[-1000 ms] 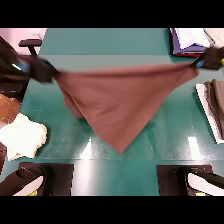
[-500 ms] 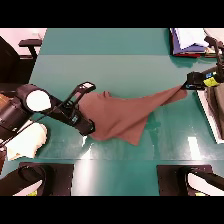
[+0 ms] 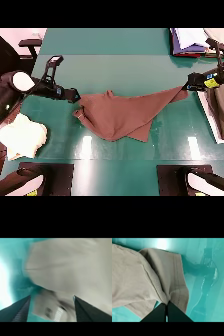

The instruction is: Fold the shirts.

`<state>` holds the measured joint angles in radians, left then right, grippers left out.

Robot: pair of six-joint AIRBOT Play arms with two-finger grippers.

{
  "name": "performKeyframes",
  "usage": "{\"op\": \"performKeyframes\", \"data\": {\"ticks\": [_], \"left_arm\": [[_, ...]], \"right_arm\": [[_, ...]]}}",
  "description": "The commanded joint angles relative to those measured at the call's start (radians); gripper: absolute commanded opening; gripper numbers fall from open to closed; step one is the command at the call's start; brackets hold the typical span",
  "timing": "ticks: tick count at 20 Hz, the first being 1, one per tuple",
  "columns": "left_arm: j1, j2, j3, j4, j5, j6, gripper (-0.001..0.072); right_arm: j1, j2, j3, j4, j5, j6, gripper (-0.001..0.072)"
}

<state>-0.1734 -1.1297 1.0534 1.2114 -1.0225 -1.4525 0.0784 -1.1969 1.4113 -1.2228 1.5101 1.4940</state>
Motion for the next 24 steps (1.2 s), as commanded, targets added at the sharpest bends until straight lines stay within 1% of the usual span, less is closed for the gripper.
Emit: {"op": "performKeyframes", "data": {"ticks": [1,3,5,7,8,9,10,12,13,15,17,20,24], "left_arm": [[0.101,-0.143,0.002,-0.115,0.053,0.091,0.0626],[0.109,-0.231,0.002,-0.219,0.091,0.16,0.0626],[0.108,-0.296,0.002,-0.322,0.093,0.203,0.0625],[0.108,-0.324,0.002,-0.394,0.087,0.244,0.0625],[0.108,-0.324,0.002,-0.407,0.088,0.257,0.0624],[0.109,-0.323,0.009,-0.409,0.083,0.257,0.0568],[0.109,-0.323,0.022,-0.404,0.062,0.257,0.038],[0.109,-0.323,0.062,-0.404,-0.001,0.257,0.0042],[0.109,-0.322,0.092,-0.398,-0.035,0.257,0.003],[0.109,-0.306,0.176,-0.362,-0.095,0.25,0.0029],[0.109,-0.235,0.276,-0.306,-0.104,0.222,0.0029],[0.109,-0.069,0.476,-0.222,-0.103,0.219,0.003],[0.108,0.145,0.754,-0.177,-0.066,0.218,0.0029]], "right_arm": [[-0.001,0.001,0.0,0.0,-0.005,0.0,0.0015],[-0.001,0.001,0.0,0.0,-0.003,0.0,0.0015],[-0.001,0.001,0.0,0.0,-0.003,0.0,0.0015],[-0.001,0.0,0.0,0.0,-0.003,0.0,0.0014],[-0.001,0.0,0.0,0.0,-0.003,0.0,0.0015],[-0.001,0.0,0.0,0.0,-0.003,0.0,0.0015],[-0.001,0.0,0.0,0.0,-0.003,0.0,0.0015],[-0.001,0.001,0.0,0.0,-0.003,0.0,0.0015],[-0.001,0.001,0.0,0.0,-0.003,0.0,0.0015],[-0.001,0.001,0.015,-0.003,-0.006,-0.004,0.0015],[-0.001,0.001,0.085,-0.003,0.003,-0.02,0.0015],[-0.001,0.001,0.293,-0.002,0.032,-0.029,0.0014],[-0.001,0.001,0.656,-0.001,0.062,-0.029,0.0015]]}}
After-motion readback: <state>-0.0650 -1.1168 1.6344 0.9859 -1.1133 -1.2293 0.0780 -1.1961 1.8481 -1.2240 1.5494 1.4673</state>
